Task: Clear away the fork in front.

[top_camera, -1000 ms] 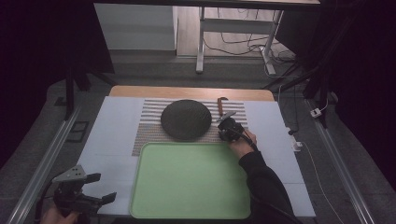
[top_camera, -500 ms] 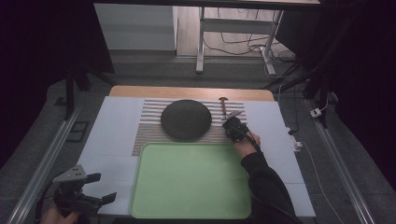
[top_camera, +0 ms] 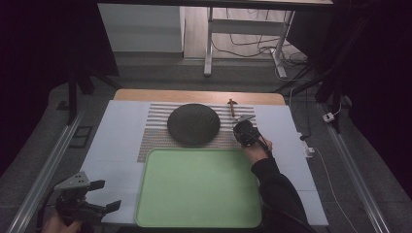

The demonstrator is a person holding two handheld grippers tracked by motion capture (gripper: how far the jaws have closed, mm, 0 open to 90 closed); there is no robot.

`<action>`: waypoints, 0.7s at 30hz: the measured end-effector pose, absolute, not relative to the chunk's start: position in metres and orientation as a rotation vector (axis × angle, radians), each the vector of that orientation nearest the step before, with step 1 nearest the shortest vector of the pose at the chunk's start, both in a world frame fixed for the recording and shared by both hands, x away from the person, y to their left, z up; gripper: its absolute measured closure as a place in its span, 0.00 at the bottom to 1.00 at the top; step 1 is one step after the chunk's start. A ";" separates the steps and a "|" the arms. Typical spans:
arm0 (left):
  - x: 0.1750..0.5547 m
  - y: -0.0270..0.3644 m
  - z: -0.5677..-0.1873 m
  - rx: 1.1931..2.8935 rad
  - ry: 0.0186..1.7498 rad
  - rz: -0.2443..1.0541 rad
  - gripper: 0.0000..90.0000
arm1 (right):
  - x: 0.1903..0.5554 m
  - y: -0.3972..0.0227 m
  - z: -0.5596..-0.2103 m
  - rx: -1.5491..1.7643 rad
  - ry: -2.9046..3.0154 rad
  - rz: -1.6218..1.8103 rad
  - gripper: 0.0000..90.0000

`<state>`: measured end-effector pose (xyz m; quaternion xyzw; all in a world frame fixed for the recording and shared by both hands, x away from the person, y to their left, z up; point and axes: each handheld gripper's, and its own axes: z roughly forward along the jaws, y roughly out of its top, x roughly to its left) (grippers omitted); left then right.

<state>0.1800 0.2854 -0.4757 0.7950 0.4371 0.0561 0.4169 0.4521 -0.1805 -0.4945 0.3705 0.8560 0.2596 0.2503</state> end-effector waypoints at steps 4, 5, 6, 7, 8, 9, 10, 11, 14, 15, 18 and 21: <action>0.180 0.286 -0.476 1.985 1.093 0.136 0.00 | 0.447 -0.183 -0.488 0.997 2.337 0.763 1.00; 0.180 0.287 -0.476 1.982 1.091 0.136 0.00 | 0.445 -0.184 -0.486 0.987 2.342 0.774 1.00; 0.180 0.287 -0.476 1.981 1.090 0.136 0.00 | 0.443 -0.185 -0.484 0.975 2.350 0.786 1.00; 0.179 0.287 -0.475 1.980 1.089 0.135 0.00 | 0.441 -0.187 -0.482 0.962 2.354 0.797 1.00; 0.179 0.287 -0.475 1.979 1.087 0.135 0.00 | 0.439 -0.188 -0.480 0.963 2.354 0.809 1.00; 0.179 0.287 -0.475 1.980 1.086 0.136 0.00 | 0.438 -0.190 -0.478 0.960 2.360 0.816 1.00; 0.179 0.287 -0.475 1.981 1.085 0.136 0.00 | 0.436 -0.191 -0.476 0.966 2.357 0.831 1.00; 0.179 0.287 -0.475 1.981 1.082 0.138 0.00 | 0.433 -0.193 -0.473 0.966 2.360 0.841 1.00; 0.179 0.286 -0.474 1.974 1.063 0.151 0.00 | 0.426 -0.197 -0.467 0.940 2.376 0.875 1.00; 0.179 0.285 -0.473 1.973 1.057 0.156 0.00 | 0.424 -0.199 -0.465 0.927 2.387 0.884 1.00; 0.181 0.283 -0.471 1.978 1.031 0.179 0.00 | 0.414 -0.201 -0.460 0.901 2.402 0.913 1.00; 0.185 0.280 -0.471 1.988 0.999 0.165 0.00 | 0.405 -0.203 -0.456 0.880 2.417 0.934 1.00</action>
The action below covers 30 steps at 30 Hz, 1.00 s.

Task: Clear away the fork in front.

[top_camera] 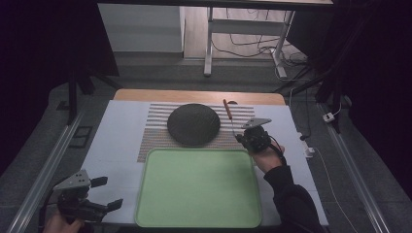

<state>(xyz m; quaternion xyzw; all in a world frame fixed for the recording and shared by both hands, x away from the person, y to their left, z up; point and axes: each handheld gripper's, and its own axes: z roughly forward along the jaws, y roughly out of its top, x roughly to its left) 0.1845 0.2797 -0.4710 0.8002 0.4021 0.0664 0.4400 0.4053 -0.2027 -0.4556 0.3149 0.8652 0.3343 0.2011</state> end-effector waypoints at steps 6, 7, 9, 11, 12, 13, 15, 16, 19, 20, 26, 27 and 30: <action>0.193 0.271 -0.472 1.993 0.946 0.150 0.00 | 0.378 -0.208 -0.447 0.832 2.443 0.999 1.00; 0.194 0.270 -0.471 1.988 0.940 0.146 0.00 | 0.378 -0.208 -0.447 0.832 2.443 0.999 1.00; 0.197 0.267 -0.470 1.978 0.926 0.138 0.00 | 0.371 -0.210 -0.444 0.810 2.452 1.024 1.00; 0.200 0.265 -0.470 1.971 0.920 0.131 0.00 | 0.363 -0.210 -0.442 0.792 2.465 1.048 1.00; 0.202 0.263 -0.470 1.967 0.920 0.127 0.00 | 0.359 -0.210 -0.441 0.783 2.469 1.056 1.00; 0.204 0.262 -0.470 1.963 0.922 0.117 0.00 | 0.356 -0.209 -0.440 0.772 2.478 1.062 1.00; 0.208 0.259 -0.470 1.964 0.918 0.111 0.00 | 0.348 -0.208 -0.439 0.744 2.496 1.067 1.00; 0.210 0.257 -0.469 1.967 0.914 0.116 0.00 | 0.344 -0.207 -0.439 0.732 2.504 1.069 1.00; 0.215 0.251 -0.469 1.976 0.894 0.124 0.00 | 0.332 -0.204 -0.438 0.702 2.525 1.093 1.00; 0.217 0.249 -0.468 1.980 0.888 0.126 0.00 | 0.329 -0.204 -0.438 0.691 2.535 1.093 1.00; 0.230 0.235 -0.464 2.016 0.843 0.142 0.00 | 0.309 -0.202 -0.438 0.622 2.584 1.129 1.00; 0.232 0.232 -0.464 2.018 0.838 0.140 0.00 | 0.306 -0.201 -0.438 0.612 2.592 1.135 1.00; 0.240 0.225 -0.462 2.033 0.822 0.137 0.00 | 0.296 -0.200 -0.438 0.577 2.610 1.152 1.00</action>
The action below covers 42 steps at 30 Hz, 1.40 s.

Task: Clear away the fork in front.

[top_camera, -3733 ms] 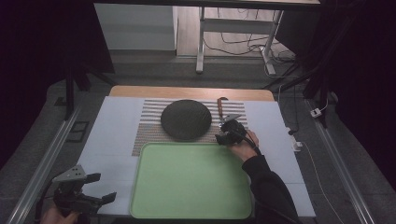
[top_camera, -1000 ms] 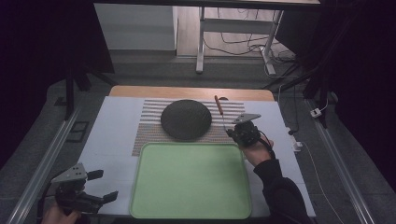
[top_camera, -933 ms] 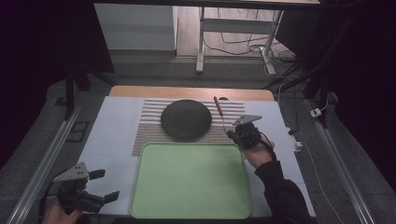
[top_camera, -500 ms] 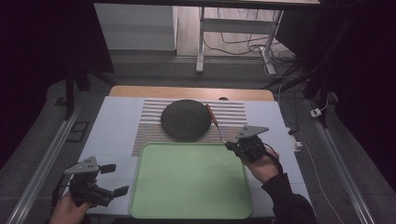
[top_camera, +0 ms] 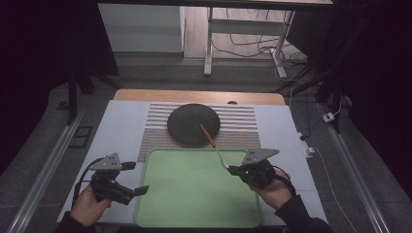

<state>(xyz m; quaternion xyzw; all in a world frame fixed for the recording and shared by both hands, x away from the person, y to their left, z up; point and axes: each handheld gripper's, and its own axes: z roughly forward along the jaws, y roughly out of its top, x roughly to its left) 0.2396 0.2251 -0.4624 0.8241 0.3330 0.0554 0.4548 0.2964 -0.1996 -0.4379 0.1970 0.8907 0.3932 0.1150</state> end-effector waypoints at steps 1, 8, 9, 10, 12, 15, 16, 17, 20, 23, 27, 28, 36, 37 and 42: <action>0.242 0.222 -0.462 2.039 0.815 0.138 0.00 | 0.293 -0.199 -0.438 0.563 2.611 1.160 1.00; 0.256 0.204 -0.457 2.098 0.751 0.162 0.00 | 0.275 -0.196 -0.439 0.494 2.669 1.204 1.00; 0.258 0.202 -0.456 2.100 0.741 0.158 0.00 | 0.273 -0.195 -0.440 0.479 2.677 1.210 1.00; 0.261 0.199 -0.455 2.105 0.728 0.157 0.00 | 0.270 -0.194 -0.440 0.467 2.688 1.215 1.00; 0.265 0.195 -0.454 2.113 0.703 0.149 0.00 | 0.264 -0.192 -0.441 0.427 2.709 1.220 1.00; 0.270 0.188 -0.453 2.127 0.663 0.142 0.00 | 0.258 -0.189 -0.441 0.381 2.740 1.233 1.00; 0.272 0.186 -0.453 2.133 0.648 0.140 0.00 | 0.255 -0.188 -0.442 0.365 2.750 1.235 1.00; 0.274 0.184 -0.453 2.137 0.635 0.143 0.00 | 0.253 -0.187 -0.442 0.348 2.761 1.240 1.00; 0.278 0.177 -0.452 2.155 0.595 0.145 0.00 | 0.247 -0.184 -0.443 0.305 2.794 1.249 1.00; 0.282 0.171 -0.452 2.174 0.549 0.142 0.00 | 0.242 -0.181 -0.443 0.247 2.833 1.249 1.00; 0.285 0.162 -0.455 2.221 0.472 0.134 0.00 | 0.239 -0.177 -0.442 0.179 2.860 1.279 1.00; 0.286 0.159 -0.456 2.235 0.456 0.131 0.00 | 0.238 -0.177 -0.441 0.160 2.868 1.277 1.00; 0.286 0.146 -0.461 2.344 0.314 0.134 0.06 | 0.233 -0.172 -0.438 0.034 2.910 1.306 1.00; 0.286 0.146 -0.462 2.350 0.300 0.126 0.08 | 0.233 -0.172 -0.438 0.018 2.915 1.305 1.00; 0.284 0.143 -0.464 2.398 0.208 0.104 0.17 | 0.231 -0.171 -0.436 -0.041 2.926 1.305 1.00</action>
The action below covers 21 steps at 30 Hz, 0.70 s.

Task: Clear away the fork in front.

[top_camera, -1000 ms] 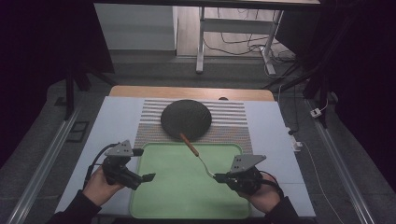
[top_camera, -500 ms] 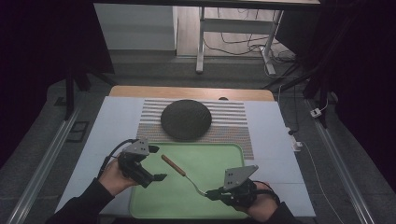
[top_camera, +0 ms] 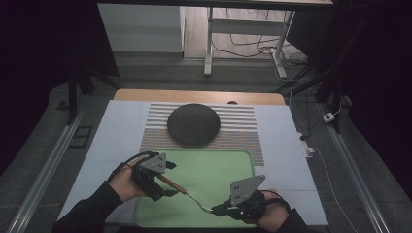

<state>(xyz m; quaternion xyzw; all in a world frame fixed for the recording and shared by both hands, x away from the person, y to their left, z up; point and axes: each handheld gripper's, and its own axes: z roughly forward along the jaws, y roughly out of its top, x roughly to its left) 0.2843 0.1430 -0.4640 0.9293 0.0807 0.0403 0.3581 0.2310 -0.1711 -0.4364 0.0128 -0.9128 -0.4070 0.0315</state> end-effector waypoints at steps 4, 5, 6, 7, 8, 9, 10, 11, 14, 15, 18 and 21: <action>0.281 0.141 -0.466 2.410 0.143 0.085 0.26 | 0.230 -0.170 -0.436 0.089 -2.812 -1.236 1.00; 0.281 0.141 -0.465 2.420 0.113 0.080 0.30 | 0.230 -0.170 -0.436 0.096 -2.812 -1.229 1.00; 0.280 0.141 -0.466 2.422 0.095 0.076 0.32 | 0.230 -0.170 -0.436 0.106 -2.813 -1.220 1.00; 0.279 0.140 -0.466 2.423 0.079 0.067 0.37 | 0.231 -0.170 -0.436 0.118 -2.815 -1.210 1.00; 0.278 0.139 -0.466 2.428 0.059 0.063 0.41 | 0.231 -0.170 -0.436 0.123 -2.815 -1.200 1.00; 0.277 0.139 -0.466 2.432 0.040 0.063 0.44 | 0.231 -0.170 -0.437 0.128 -2.813 -1.197 1.00; 0.277 0.138 -0.466 2.438 0.014 0.055 0.47 | 0.231 -0.170 -0.436 0.135 -2.817 -1.186 1.00; 0.276 0.138 -0.466 2.441 -0.005 0.047 0.51 | 0.231 -0.170 -0.436 0.144 -2.821 -1.174 1.00; 0.274 0.136 -0.466 2.449 -0.055 0.031 0.62 | 0.233 -0.170 -0.437 0.165 -2.816 -1.170 1.00; 0.274 0.136 -0.466 2.453 -0.069 0.030 0.64 | 0.233 -0.170 -0.437 0.169 -2.815 -1.162 1.00; 0.273 0.134 -0.466 2.459 -0.096 0.007 0.73 | 0.233 -0.170 -0.437 0.179 -2.816 -1.151 1.00; 0.272 0.134 -0.467 2.460 -0.126 -0.006 0.76 | 0.234 -0.170 -0.437 0.198 -2.818 -1.134 1.00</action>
